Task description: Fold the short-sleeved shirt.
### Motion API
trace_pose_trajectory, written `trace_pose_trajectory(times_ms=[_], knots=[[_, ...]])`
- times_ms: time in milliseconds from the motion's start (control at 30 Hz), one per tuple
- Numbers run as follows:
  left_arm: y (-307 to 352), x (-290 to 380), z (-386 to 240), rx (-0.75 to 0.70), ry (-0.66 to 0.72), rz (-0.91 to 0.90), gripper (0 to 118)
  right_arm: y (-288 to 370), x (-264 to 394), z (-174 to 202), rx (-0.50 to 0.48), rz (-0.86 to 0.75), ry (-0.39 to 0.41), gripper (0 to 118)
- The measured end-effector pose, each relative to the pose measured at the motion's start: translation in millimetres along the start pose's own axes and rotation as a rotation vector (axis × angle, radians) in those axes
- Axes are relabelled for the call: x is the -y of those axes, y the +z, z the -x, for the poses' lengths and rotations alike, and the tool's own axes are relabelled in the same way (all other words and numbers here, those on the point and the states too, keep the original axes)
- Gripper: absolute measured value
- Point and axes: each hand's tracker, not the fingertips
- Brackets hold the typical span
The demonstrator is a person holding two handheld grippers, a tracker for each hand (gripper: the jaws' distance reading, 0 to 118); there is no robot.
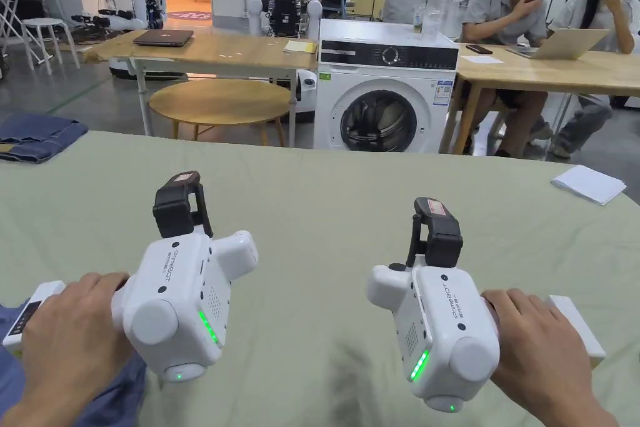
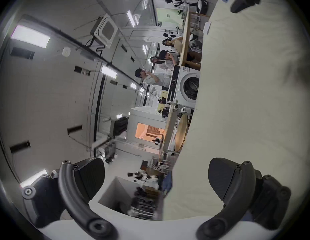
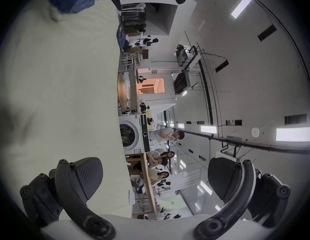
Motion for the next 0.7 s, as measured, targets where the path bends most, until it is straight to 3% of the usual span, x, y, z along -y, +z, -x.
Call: trace_pose_trajectory(times_ms=[33, 133, 300, 367, 467, 600, 700], knots=[[-0.1, -0.2, 4.4, 0.005, 0.087, 0.016, 117, -1.6, 0.3, -5.3, -0.001, 0.026, -0.065, 118], [-3.9, 4.0, 27.5, 0.085, 0.531, 0.097, 117, -9.2, -1.6, -22.4, -0.020, 0.154, -0.401, 118], [-10.5, 38.6, 44.3, 0.161, 1.093, 0.123, 117, -10.4, 22.6, -52.7, -0.051, 0.339, -1.074, 118], [-2.1, 45.8, 46.8, 0.147, 1.259, 0.083, 117, -6.6, 36.7, -56.3, -0.047, 0.347, -1.291, 118], [1.7, 54.0, 48.3, 0.100, 1.396, 0.070, 117, -2.0, 45.6, -54.3, -0.019, 0.351, -1.414, 118], [4.5, 50.7, 50.2, 0.076, 1.399, 0.043, 117, 2.7, 44.3, -53.1, -0.013, 0.327, -1.419, 118], [5.5, 41.6, 52.2, 0.067, 1.322, 0.027, 117, 1.1, 40.4, -55.2, -0.022, 0.317, -1.422, 118]])
